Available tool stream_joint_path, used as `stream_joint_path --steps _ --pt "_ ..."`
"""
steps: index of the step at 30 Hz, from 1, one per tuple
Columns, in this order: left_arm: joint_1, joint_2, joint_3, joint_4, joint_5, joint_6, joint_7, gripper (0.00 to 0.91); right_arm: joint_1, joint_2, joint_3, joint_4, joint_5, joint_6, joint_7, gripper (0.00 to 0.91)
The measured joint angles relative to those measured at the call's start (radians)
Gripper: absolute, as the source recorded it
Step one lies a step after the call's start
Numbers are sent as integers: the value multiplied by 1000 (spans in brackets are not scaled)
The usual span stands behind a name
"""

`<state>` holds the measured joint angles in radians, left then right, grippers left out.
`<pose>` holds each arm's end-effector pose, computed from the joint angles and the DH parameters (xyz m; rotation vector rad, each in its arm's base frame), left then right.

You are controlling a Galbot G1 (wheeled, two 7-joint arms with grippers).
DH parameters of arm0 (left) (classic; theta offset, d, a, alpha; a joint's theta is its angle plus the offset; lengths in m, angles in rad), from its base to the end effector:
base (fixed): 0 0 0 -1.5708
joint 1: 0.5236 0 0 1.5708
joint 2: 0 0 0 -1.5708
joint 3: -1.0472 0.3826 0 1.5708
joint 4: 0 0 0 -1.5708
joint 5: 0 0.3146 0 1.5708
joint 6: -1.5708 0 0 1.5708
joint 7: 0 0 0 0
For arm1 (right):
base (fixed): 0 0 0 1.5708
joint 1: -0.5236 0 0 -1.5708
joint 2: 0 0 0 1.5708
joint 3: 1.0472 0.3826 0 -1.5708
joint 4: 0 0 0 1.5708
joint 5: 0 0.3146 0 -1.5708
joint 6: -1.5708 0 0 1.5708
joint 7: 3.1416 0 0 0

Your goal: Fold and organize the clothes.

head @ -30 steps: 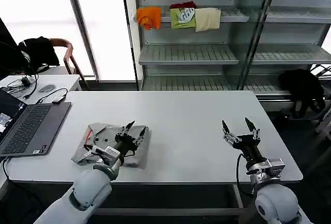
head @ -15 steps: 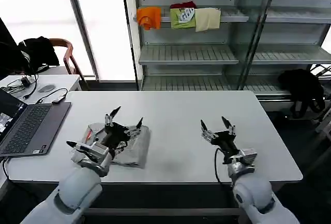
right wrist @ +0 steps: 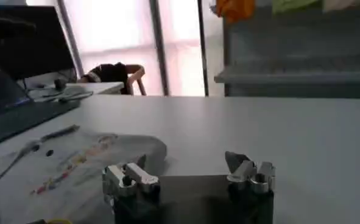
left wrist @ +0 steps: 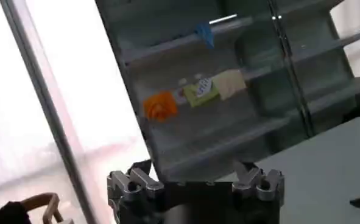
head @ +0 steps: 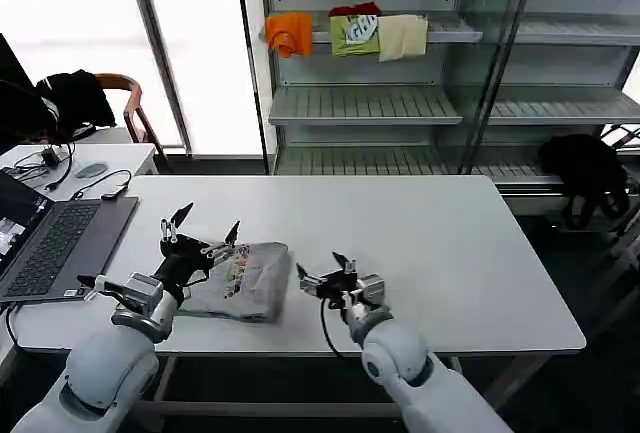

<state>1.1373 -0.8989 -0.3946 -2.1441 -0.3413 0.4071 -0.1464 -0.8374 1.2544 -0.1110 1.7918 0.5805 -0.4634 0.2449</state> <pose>0.2442 0.1053 -0.2099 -0.2966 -3.0610 -0.5278 0.3156 0.0754 -0.2954 0.6966 -2.7289 -0.0648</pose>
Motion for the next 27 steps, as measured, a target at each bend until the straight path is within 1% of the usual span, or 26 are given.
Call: stream_joint_path --steps 1,2,3,5,6,8,9,10,11,13,14,15,16,17,18,27 --pt "4 -1 -6 0 -2 0 2 907 7 9 -12 -9 3 -9 1 907" --pt "7 -3 -11 1 -4 1 4 907 13 19 -22 -20 4 -17 4 887" --pt "11 -5 -15 3 -7 2 6 907 19 29 -32 -33 7 -26 5 846" --pt "17 -6 -23 4 -8 3 9 907 26 47 -48 -53 9 -37 7 826" --pt "20 -6 -28 5 -9 3 11 907 30 55 -56 -62 11 -42 7 766" --pt "23 -6 -36 6 -11 3 14 907 39 69 -67 -77 14 -49 5 705" --pt "24 -6 -39 6 -12 3 16 907 43 75 -73 -84 15 -53 5 625" --pt "24 -6 -42 6 -12 3 19 907 47 82 -76 -92 16 -55 5 595" --pt "24 -7 -43 6 -13 3 20 907 51 88 -79 -100 18 -57 5 584" --pt "24 -8 -46 6 -14 3 22 907 56 101 -85 -115 20 -59 4 484" --pt "24 -8 -47 6 -14 3 23 907 57 106 -87 -122 20 -60 3 333" --pt "24 -8 -48 6 -14 3 24 907 57 112 -90 -129 20 -60 1 272" --pt "25 -8 -50 5 -14 3 25 907 58 117 -92 -134 21 -60 0 141" --pt "26 -9 -51 5 -14 3 25 907 60 121 -95 -139 21 -60 -1 91" --pt "28 -9 -52 5 -15 3 26 907 62 126 -97 -144 21 -60 -1 0" --pt "32 -14 -58 4 -15 9 29 907 74 149 -112 -161 23 -52 5 0"
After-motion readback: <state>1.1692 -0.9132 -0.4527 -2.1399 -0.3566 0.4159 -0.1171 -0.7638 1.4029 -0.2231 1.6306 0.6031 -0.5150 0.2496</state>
